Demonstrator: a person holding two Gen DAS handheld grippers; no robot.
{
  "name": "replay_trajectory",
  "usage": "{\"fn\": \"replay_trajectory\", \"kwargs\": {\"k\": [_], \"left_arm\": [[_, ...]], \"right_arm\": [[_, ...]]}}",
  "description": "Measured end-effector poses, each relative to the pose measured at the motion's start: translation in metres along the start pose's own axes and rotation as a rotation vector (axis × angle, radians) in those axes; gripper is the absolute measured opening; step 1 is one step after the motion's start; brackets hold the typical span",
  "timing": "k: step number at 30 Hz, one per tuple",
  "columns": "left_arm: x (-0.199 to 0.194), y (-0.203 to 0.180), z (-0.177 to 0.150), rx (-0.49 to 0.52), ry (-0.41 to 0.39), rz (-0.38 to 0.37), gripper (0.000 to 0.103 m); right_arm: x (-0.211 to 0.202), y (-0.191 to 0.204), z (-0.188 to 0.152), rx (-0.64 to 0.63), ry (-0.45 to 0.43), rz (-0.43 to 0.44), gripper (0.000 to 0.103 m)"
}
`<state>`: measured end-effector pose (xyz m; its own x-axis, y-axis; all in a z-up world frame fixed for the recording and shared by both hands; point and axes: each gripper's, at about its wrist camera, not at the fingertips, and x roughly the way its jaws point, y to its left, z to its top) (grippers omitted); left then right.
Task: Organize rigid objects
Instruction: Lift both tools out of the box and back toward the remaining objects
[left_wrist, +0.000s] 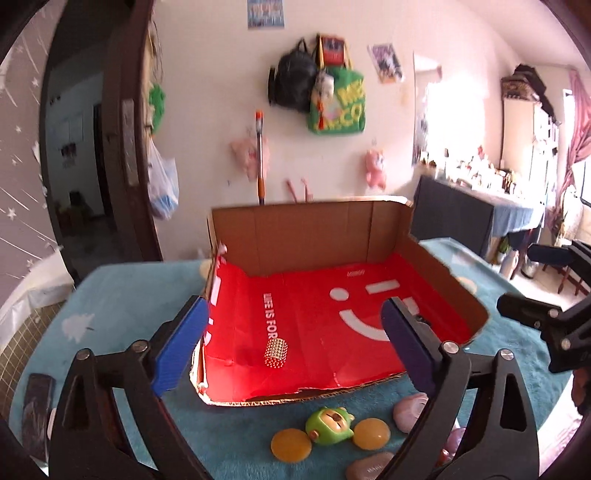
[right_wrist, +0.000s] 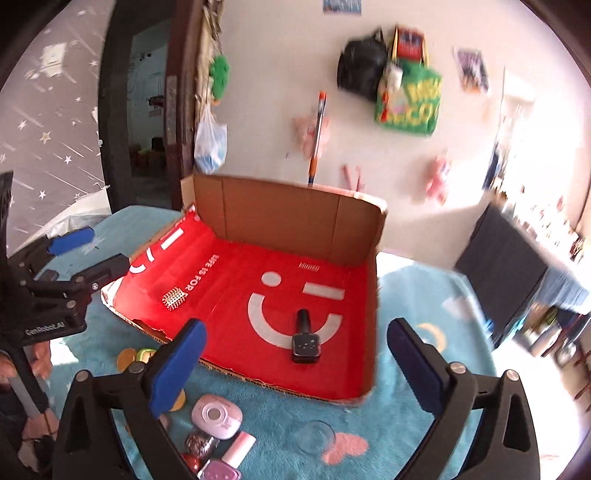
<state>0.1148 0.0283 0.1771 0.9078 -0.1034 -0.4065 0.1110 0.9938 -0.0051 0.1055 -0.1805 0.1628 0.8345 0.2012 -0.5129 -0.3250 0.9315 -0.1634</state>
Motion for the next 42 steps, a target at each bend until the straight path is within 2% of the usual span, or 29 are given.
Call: {"fn": "replay_trajectory", "kwargs": {"k": [7, 15, 21, 24, 28, 31, 36, 42], "left_arm": [[-0.049, -0.009, -0.030, -0.040, -0.083, -0.001, 0.098], [-0.083, -0.020, -0.080, -0.059, -0.100, -0.006, 0.098], [-0.085, -0.028, -0.118, -0.072, -0.079, -0.031, 0.098], [-0.084, -0.032, -0.137, -0.066, -0.094, 0.000, 0.098], [-0.078, -0.032, -0.157, -0.080, -0.086, 0.001, 0.098], [-0.074, -0.032, -0.168, -0.078, -0.091, 0.017, 0.098], [-0.068, -0.034, -0.176, -0.073, -0.085, 0.028, 0.098], [-0.059, -0.033, -0.181, -0.084, -0.074, 0.030, 0.098]], "right_arm": [[-0.050, 0.024, -0.042, -0.008, -0.128, -0.027, 0.103], [-0.076, 0.031, -0.105, 0.097, -0.176, -0.033, 0.103], [-0.075, 0.033, -0.149, 0.149, -0.190, -0.045, 0.103], [-0.069, 0.033, -0.170, 0.178, -0.211, -0.058, 0.103], [-0.055, 0.027, -0.191, 0.233, -0.215, -0.060, 0.103], [-0.045, 0.023, -0.201, 0.258, -0.207, -0.034, 0.103], [-0.039, 0.023, -0.215, 0.252, -0.238, -0.058, 0.103], [-0.030, 0.032, -0.217, 0.192, -0.231, -0.092, 0.103]]}}
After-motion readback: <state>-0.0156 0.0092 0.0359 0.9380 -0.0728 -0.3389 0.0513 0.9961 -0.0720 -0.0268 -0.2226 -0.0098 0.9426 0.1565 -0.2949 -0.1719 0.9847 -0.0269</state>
